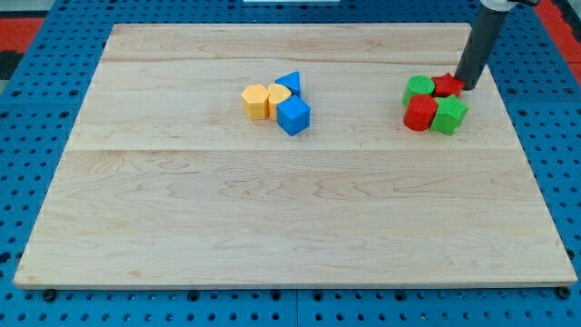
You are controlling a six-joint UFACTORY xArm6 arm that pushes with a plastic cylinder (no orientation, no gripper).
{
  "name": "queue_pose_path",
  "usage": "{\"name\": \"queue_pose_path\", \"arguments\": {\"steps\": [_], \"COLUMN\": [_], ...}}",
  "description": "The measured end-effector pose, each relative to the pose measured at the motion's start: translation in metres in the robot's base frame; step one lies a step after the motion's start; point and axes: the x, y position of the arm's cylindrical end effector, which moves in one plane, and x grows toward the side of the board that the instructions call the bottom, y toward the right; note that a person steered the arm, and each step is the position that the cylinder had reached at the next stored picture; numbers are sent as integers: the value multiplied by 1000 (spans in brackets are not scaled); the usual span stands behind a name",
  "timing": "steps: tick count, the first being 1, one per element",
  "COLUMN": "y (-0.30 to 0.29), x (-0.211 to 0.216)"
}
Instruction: Move the green star into the red blocks
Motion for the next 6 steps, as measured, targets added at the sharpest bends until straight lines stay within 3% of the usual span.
{"name": "queue_pose_path", "arguments": {"steps": [2, 3, 4, 5, 6], "y": [-67, -16, 64, 46, -9], "x": [5, 6, 35, 86, 77]}}
